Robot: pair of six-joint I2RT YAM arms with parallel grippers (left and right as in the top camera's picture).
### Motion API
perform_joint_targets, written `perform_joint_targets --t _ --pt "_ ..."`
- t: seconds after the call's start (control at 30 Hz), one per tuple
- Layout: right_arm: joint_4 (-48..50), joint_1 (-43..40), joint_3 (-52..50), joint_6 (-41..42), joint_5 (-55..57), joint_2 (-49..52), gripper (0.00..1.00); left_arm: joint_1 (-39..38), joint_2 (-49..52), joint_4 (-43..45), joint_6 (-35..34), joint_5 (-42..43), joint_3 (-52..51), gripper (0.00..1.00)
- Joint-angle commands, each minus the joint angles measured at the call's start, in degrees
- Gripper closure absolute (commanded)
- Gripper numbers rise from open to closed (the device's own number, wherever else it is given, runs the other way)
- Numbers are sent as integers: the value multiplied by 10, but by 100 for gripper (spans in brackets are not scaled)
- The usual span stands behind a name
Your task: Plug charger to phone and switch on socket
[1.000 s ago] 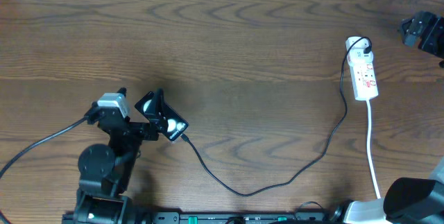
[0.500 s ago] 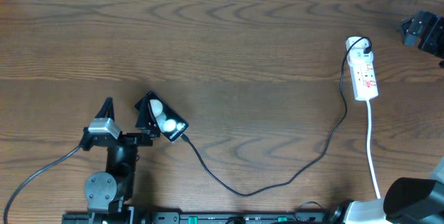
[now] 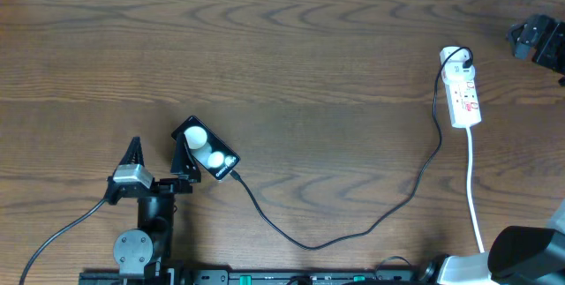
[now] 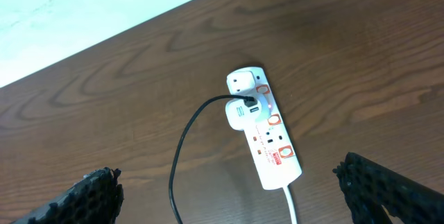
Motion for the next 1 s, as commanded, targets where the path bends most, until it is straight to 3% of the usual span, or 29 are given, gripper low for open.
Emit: perform_joint_targets --t 0.0,0.33,0.7,0.97 --pt "0 3 3 7 -5 -4 1 6 -6 -30 24 -8 -1 11" --pt "0 3 3 7 -5 -4 1 6 -6 -183 88 -10 -1 11" --pt "0 3 3 7 -5 -4 1 7 -6 -182 169 -12 -1 11" --pt "0 3 3 7 -5 -4 1 7 -6 -181 165 -3 -1 11"
